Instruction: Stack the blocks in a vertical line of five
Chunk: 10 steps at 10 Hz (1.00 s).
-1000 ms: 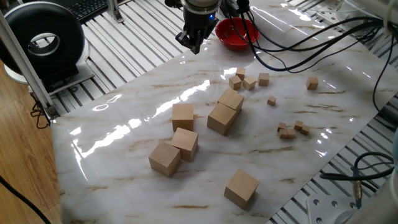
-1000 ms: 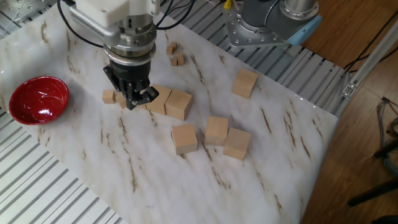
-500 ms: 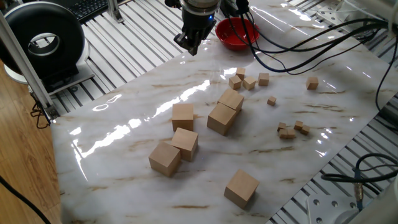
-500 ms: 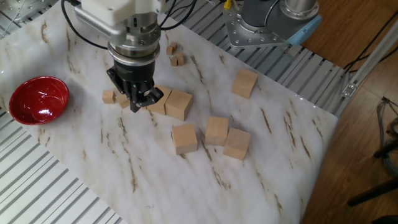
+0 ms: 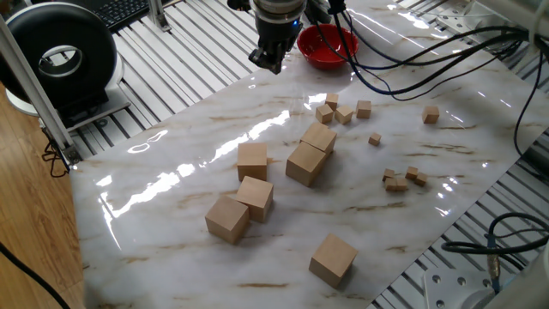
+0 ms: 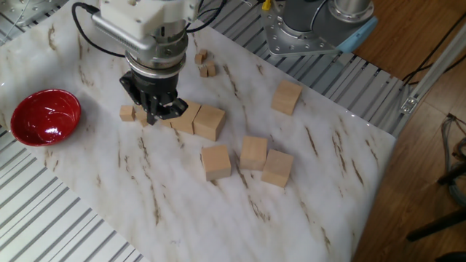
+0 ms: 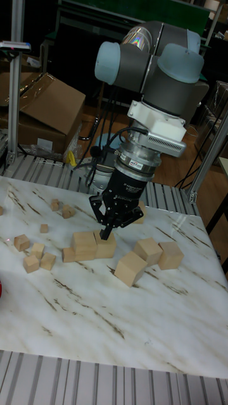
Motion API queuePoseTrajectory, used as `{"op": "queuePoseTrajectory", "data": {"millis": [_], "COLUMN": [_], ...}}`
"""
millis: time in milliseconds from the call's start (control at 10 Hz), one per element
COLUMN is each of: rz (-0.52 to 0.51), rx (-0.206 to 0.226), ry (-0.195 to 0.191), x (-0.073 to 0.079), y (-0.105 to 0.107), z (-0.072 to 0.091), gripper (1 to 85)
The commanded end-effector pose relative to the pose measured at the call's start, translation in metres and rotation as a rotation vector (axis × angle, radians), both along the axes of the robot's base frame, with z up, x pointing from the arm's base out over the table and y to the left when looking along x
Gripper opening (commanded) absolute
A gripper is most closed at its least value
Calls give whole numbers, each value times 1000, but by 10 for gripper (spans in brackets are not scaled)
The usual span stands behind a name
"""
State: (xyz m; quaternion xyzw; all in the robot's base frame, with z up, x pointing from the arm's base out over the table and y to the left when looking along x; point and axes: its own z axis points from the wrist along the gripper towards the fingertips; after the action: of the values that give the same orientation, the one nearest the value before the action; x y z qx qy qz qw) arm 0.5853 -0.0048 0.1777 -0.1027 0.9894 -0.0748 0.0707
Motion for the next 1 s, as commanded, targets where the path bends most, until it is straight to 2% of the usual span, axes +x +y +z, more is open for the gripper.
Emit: {"op": "queuePoseTrajectory", "data": {"millis": [0, 100, 200, 300, 400, 500, 600, 700, 800, 900], "rz": [87, 111, 159, 110, 138, 113, 55, 4, 41, 45], "rx": [6, -6, -68, -48, 11, 45, 60, 61, 40, 58], "ry": [7, 43, 16, -31, -67, -21, 89, 121, 87, 56], "x": [1, -7, 2, 12, 21, 8, -21, -31, -21, -13], "y": [5, 2, -11, -7, 9, 16, 17, 15, 11, 16], "z": [0, -1, 3, 4, 4, 1, -3, -4, -3, -3], "gripper": [10, 10, 10, 10, 10, 10, 10, 10, 10, 10]}}
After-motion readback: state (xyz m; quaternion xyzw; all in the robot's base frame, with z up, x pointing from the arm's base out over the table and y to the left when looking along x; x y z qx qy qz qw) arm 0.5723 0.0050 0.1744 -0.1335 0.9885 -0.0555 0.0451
